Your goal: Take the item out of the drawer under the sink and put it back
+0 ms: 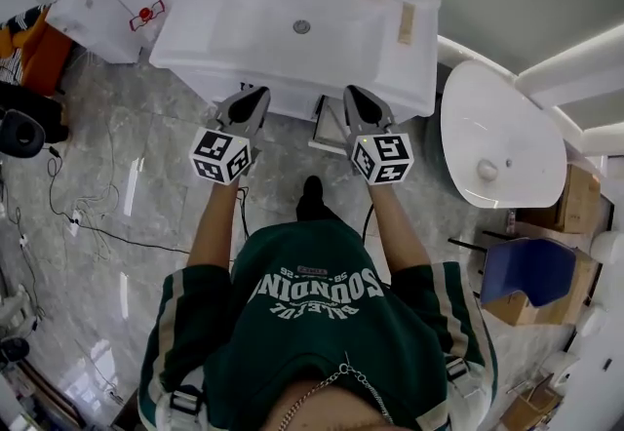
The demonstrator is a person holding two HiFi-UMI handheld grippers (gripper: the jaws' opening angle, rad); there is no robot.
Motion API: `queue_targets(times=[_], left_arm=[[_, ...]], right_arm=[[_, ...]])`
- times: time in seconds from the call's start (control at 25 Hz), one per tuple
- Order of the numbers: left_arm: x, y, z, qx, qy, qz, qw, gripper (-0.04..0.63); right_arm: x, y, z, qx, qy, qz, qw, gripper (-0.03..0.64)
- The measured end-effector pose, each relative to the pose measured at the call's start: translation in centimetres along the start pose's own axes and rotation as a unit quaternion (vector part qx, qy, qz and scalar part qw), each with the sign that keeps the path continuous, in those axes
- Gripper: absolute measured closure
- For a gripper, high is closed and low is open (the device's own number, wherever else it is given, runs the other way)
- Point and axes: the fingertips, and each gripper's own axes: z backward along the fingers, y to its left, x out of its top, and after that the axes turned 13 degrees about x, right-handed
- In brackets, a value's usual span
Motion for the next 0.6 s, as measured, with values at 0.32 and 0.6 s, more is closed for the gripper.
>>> queue_targets(times=[0.32,0.6], left_arm=[[1.2,0.4,-5.3,0.037,0.008,0.000,0.9993,0.546],[1.5,0.5,-6.8,0.043,0.015,-0.009,0.9989,0.546]], right_arm=[[1.3,-4.8,-3.7,0.050,0.014,0.002,0.999,0.614],[1.7,-6.7,-5.1,0.059,0.008,-0.005,0.998,0.614]])
